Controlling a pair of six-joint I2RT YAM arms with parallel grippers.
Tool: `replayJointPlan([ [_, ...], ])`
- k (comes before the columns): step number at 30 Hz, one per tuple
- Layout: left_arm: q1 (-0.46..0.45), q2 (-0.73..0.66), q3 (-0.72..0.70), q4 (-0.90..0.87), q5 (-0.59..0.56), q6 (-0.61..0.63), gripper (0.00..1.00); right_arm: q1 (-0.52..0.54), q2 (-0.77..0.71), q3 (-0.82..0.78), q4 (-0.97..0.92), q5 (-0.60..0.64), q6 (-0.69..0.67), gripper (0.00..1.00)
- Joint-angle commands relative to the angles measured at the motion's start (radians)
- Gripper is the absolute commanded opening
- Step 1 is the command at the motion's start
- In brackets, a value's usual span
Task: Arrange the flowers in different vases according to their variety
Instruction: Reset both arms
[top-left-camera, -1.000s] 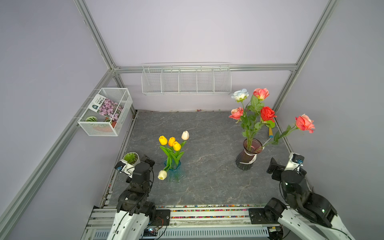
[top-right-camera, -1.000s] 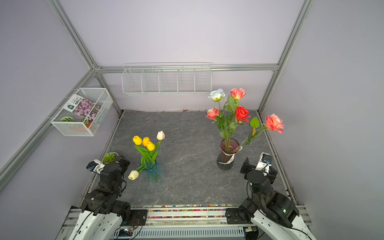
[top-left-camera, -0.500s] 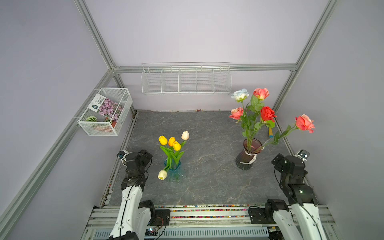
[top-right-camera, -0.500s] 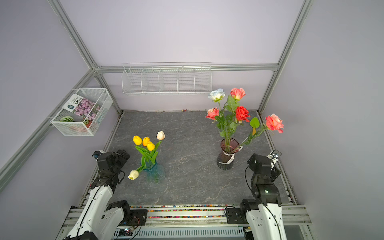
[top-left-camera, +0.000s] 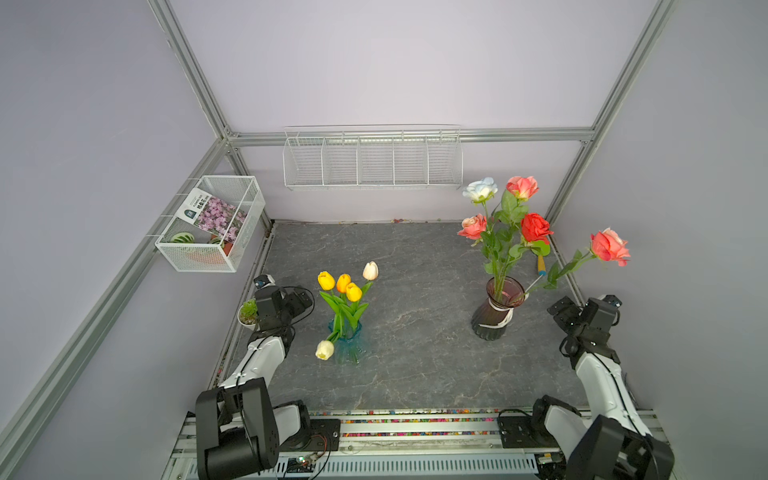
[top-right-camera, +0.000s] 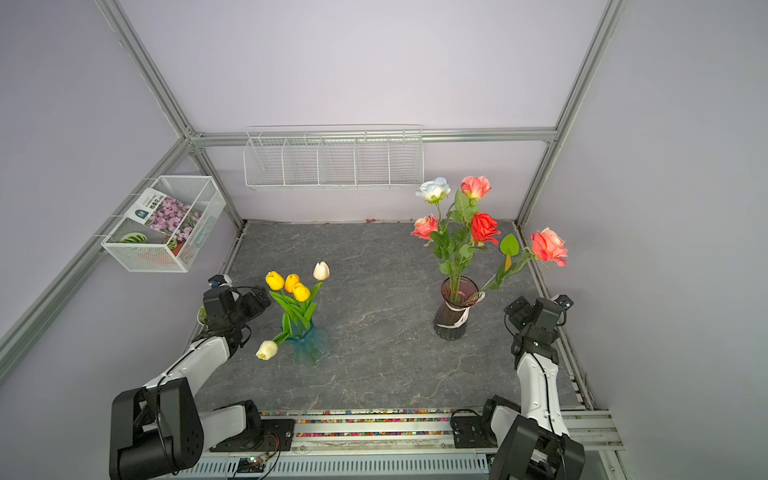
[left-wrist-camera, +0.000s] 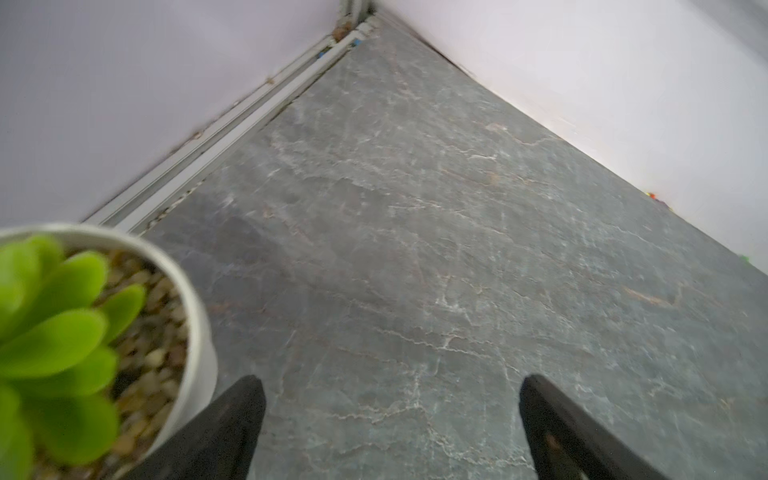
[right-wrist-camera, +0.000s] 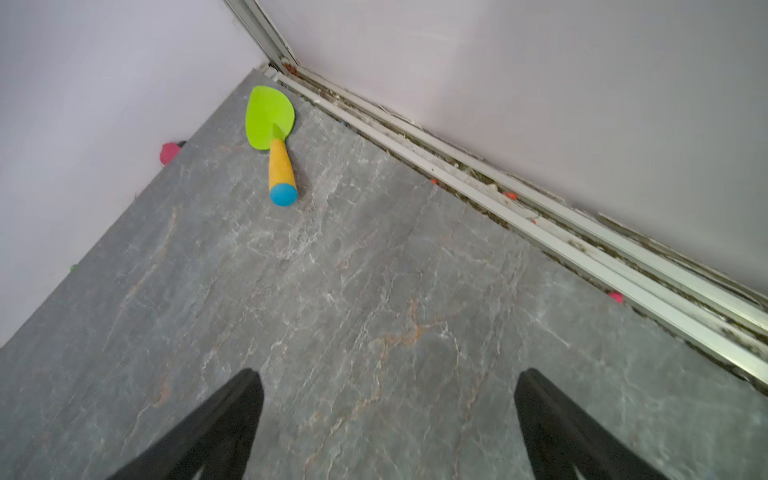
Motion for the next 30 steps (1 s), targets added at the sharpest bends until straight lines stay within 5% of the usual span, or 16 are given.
replayJointPlan([
  [1,0.004,0.039,-0.038,0.202,0.132,0.124,1.0,0.001,0.01,-0.07,0.258,-0.019,-0.036,0.99],
  [9,0.004,0.162,-0.01,0.35,0.233,0.191,1.0,0.242,0.111,-0.156,0.611,0.169,-0.245,0.99],
  [15,0.005,0.254,-0.064,0.602,0.266,0.218,1.0,0.253,0.141,-0.161,0.691,0.133,-0.287,0.99],
  [30,-0.027,0.249,-0.101,0.643,0.284,0.287,1.0,0.38,0.224,-0.187,0.784,0.077,-0.356,0.99],
])
